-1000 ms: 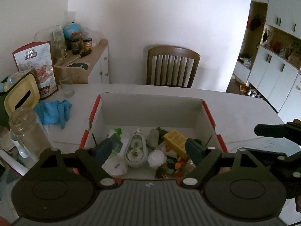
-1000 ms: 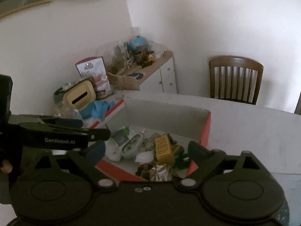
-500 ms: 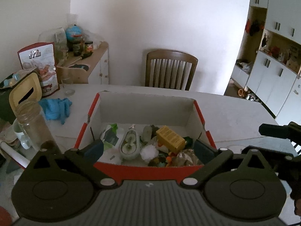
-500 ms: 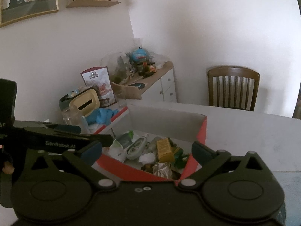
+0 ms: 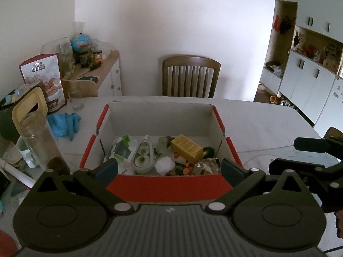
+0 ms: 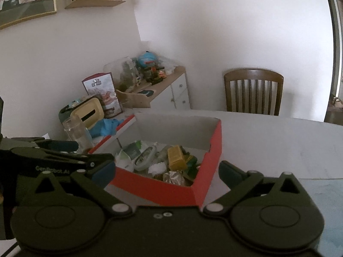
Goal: Organize objects
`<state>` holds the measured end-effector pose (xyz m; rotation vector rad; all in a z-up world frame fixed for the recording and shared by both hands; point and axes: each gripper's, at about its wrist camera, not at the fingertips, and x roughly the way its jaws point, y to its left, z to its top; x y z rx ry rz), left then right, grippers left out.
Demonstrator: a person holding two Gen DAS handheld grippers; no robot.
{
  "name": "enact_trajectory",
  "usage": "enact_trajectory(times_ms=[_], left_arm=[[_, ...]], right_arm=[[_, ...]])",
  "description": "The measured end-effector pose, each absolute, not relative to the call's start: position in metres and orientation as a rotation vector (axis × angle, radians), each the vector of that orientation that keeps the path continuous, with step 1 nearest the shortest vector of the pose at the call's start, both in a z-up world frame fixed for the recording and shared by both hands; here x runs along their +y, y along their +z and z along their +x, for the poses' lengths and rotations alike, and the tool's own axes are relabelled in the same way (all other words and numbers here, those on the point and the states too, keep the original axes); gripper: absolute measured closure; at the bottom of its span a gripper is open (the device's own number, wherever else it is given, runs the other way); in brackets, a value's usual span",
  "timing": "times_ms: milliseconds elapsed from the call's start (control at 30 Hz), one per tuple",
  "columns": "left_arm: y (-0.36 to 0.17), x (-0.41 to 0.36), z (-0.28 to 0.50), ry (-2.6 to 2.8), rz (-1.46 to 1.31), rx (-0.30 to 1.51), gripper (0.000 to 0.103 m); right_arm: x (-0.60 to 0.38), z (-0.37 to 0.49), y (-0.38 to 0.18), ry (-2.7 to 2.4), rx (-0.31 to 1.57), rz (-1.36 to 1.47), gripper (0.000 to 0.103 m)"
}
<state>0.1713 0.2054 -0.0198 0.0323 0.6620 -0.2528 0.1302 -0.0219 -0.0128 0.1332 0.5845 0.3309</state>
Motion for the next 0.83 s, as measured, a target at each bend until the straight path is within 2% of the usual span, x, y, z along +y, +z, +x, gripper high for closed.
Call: enact_trajectory(times_ms=[833], left_arm=[[-0.021, 0.191, 0.164, -0.24, 0.035, 0.646, 0.0]], right_arm=[[-0.04, 0.118, -0.02, 0.298, 0.606, 0.155, 0.001]])
